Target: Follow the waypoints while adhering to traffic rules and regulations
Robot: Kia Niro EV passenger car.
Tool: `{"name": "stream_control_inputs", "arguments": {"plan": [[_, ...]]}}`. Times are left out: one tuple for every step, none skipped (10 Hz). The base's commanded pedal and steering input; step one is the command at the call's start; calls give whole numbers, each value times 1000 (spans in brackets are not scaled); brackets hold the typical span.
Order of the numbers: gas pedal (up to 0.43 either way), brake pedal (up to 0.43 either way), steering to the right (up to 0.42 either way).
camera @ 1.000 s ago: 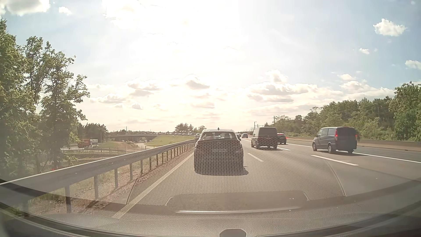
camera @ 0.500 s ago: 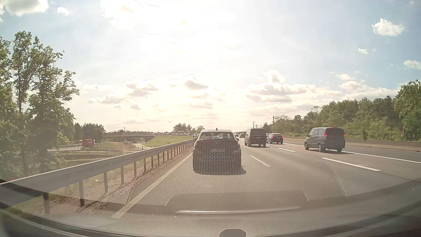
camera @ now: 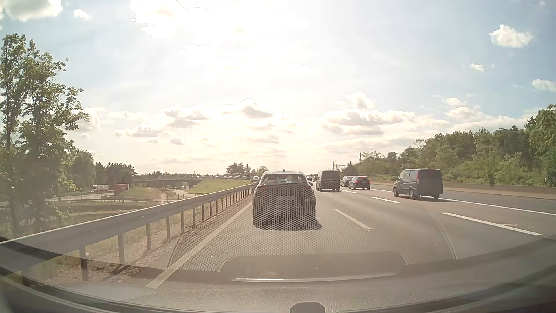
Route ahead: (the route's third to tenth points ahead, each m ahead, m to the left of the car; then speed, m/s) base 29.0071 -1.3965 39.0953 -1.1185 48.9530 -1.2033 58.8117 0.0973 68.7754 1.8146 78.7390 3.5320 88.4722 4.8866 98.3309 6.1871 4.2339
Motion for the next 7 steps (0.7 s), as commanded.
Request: {"name": "stream_control_inputs", "arguments": {"plan": [[87, 0, 9], [87, 0, 9], [87, 0, 8], [87, 0, 8], [87, 0, 7], [87, 0, 7], [87, 0, 7]]}}
